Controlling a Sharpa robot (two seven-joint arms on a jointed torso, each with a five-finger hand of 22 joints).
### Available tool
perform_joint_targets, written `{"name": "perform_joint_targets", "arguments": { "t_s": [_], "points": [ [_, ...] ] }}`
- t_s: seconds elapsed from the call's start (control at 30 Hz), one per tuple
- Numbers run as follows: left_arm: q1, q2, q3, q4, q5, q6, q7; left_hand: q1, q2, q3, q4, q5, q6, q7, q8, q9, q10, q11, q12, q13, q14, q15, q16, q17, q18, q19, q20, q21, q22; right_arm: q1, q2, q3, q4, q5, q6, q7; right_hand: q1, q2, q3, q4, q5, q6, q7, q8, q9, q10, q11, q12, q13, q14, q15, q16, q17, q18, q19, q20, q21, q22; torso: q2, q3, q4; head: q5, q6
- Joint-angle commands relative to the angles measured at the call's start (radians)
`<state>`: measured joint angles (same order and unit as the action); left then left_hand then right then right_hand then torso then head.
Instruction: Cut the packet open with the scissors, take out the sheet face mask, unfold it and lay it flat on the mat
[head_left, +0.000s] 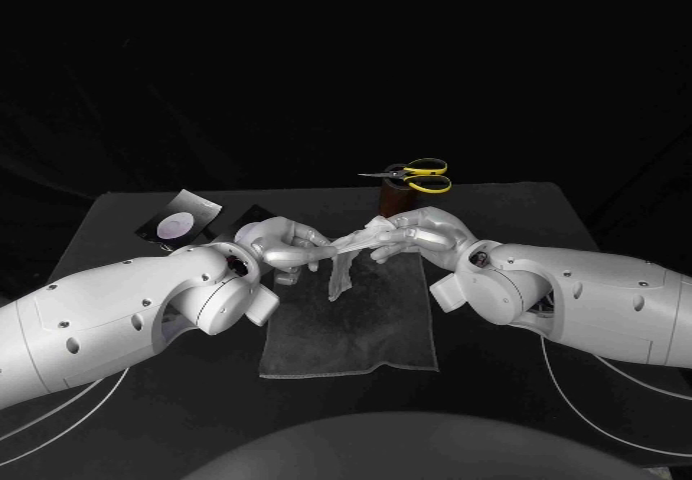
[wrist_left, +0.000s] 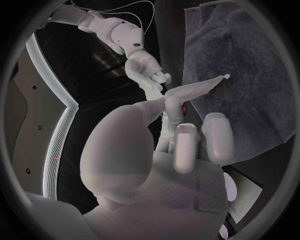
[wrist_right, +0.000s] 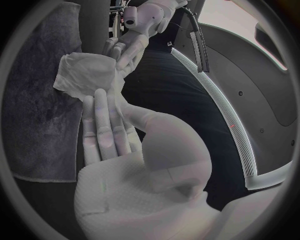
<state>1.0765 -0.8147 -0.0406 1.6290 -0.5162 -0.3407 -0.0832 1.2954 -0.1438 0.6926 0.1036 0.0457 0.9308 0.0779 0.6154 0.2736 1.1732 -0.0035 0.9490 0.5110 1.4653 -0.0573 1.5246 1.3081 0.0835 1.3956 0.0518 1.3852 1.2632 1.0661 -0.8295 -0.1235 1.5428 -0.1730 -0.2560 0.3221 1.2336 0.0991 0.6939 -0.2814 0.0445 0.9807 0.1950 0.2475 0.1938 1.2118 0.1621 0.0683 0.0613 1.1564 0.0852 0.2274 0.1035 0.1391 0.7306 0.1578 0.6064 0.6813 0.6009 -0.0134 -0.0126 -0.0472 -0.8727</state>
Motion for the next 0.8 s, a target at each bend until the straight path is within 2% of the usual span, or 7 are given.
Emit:
{"name": "perform_joint_targets", "arguments": {
  "t_s": [0.03, 0.17, 0.27, 0.37, 0.43, 0.6, 0.8],
  "points": [
    [0.000, -0.003, 0.000, -0.003, 0.017, -0.011, 0.002, -0.011, -0.001, 0.000, 0.004, 0.003, 0.001, -0.005, 0.006, 0.110, 0.006, 0.001, 0.004, -0.001, 0.077, -0.006, 0.005, 0.158, -0.011, 0.003, -0.007, 0.005, 0.001, 0.002, -0.005, 0.002, -0.006, -0.020, -0.002, -0.002, 0.004, 0.013, 0.010, -0.001, 0.003, 0.007, 0.000, 0.006, 0.001, 0.041, -0.036, -0.003, 0.001, 0.009, -0.005, 0.002, 0.002, 0.019, 0.006, -0.001, 0.006, 0.000, 0.000, -0.0001, -0.0001, 0.000, 0.000],
    [0.000, -0.003, 0.000, -0.005, 0.021, -0.016, 0.006, -0.017, 0.003, -0.001, 0.009, 0.003, -0.001, -0.005, 0.007, 0.111, 0.005, 0.001, 0.003, -0.003, 0.077, -0.006, 0.005, 0.157, -0.011, 0.003, -0.008, 0.004, 0.001, 0.004, -0.007, 0.002, -0.005, -0.041, 0.013, -0.022, 0.004, 0.013, 0.010, -0.001, 0.003, 0.007, 0.000, 0.006, 0.001, 0.041, -0.036, -0.003, 0.001, 0.009, -0.005, 0.002, 0.002, 0.019, 0.006, -0.001, 0.006, 0.000, 0.000, 0.0002, -0.0005, 0.000, 0.000],
    [0.000, -0.003, 0.000, -0.007, 0.027, -0.017, 0.011, -0.036, 0.017, -0.002, 0.028, 0.003, -0.002, -0.004, 0.009, 0.111, 0.004, 0.001, 0.004, -0.002, 0.077, -0.006, 0.005, 0.157, -0.011, 0.003, -0.009, 0.004, 0.001, 0.006, -0.009, 0.002, 0.000, -0.068, 0.021, -0.041, 0.003, 0.012, 0.012, -0.001, 0.003, 0.008, 0.000, 0.006, 0.002, 0.042, -0.037, -0.003, 0.001, 0.010, -0.005, 0.002, 0.002, 0.019, 0.006, -0.001, 0.008, 0.001, 0.000, 0.0004, -0.0006, 0.000, 0.000],
    [0.000, -0.003, 0.000, -0.008, 0.032, -0.016, 0.014, -0.080, 0.051, -0.005, 0.083, 0.003, 0.000, -0.002, 0.005, 0.108, -0.002, 0.004, 0.002, -0.005, 0.077, -0.004, 0.005, 0.157, -0.011, 0.003, -0.008, 0.004, 0.001, 0.010, -0.011, 0.002, 0.004, -0.093, 0.028, -0.060, 0.003, 0.012, 0.014, -0.001, 0.003, 0.009, -0.001, 0.007, 0.002, 0.043, -0.037, -0.003, 0.001, 0.011, -0.006, 0.002, 0.003, 0.020, 0.006, -0.001, 0.009, 0.002, 0.000, 0.0004, -0.0004, -0.001, 0.000],
    [0.000, -0.003, 0.000, -0.009, 0.034, -0.014, 0.016, -0.085, 0.055, -0.005, 0.091, 0.003, 0.000, -0.002, 0.004, 0.106, -0.003, 0.004, 0.002, -0.004, 0.077, -0.004, 0.005, 0.157, -0.011, 0.003, -0.007, 0.004, 0.001, 0.013, -0.013, 0.002, 0.007, -0.106, 0.034, -0.070, 0.002, 0.011, 0.015, -0.001, 0.003, 0.009, -0.001, 0.007, 0.002, 0.045, -0.038, -0.004, 0.001, 0.013, -0.006, 0.001, 0.003, 0.021, 0.006, -0.001, 0.011, 0.003, 0.000, 0.0001, -0.0003, -0.002, 0.000],
    [0.000, -0.003, 0.000, -0.010, 0.036, 0.000, 0.017, -0.147, 0.085, -0.010, 0.178, 0.003, 0.006, 0.002, -0.014, 0.090, -0.010, 0.008, 0.005, 0.001, 0.078, 0.000, 0.005, 0.159, -0.011, 0.003, -0.004, 0.003, 0.001, 0.020, -0.017, 0.003, 0.013, -0.123, 0.049, -0.083, 0.001, 0.011, 0.018, -0.001, 0.003, 0.011, -0.002, 0.008, 0.003, 0.048, -0.039, -0.004, 0.001, 0.015, -0.007, 0.001, 0.004, 0.022, 0.007, -0.001, 0.014, 0.005, 0.000, 0.0000, 0.0002, -0.002, 0.000],
    [0.000, -0.001, 0.000, -0.011, 0.037, 0.031, -0.001, -0.186, 0.091, -0.023, 0.190, 0.003, 0.008, 0.007, -0.026, 0.078, -0.019, 0.012, 0.001, -0.005, 0.077, 0.003, 0.004, 0.158, -0.011, 0.003, -0.002, 0.003, 0.001, 0.025, -0.020, 0.004, 0.026, -0.119, 0.053, -0.076, -0.001, 0.011, 0.020, 0.000, 0.003, 0.012, -0.003, 0.009, 0.003, 0.051, -0.039, -0.004, 0.002, 0.018, -0.008, 0.001, 0.005, 0.022, 0.007, 0.000, 0.017, 0.006, 0.000, 0.0008, 0.0007, -0.001, 0.000]
  ]
}}
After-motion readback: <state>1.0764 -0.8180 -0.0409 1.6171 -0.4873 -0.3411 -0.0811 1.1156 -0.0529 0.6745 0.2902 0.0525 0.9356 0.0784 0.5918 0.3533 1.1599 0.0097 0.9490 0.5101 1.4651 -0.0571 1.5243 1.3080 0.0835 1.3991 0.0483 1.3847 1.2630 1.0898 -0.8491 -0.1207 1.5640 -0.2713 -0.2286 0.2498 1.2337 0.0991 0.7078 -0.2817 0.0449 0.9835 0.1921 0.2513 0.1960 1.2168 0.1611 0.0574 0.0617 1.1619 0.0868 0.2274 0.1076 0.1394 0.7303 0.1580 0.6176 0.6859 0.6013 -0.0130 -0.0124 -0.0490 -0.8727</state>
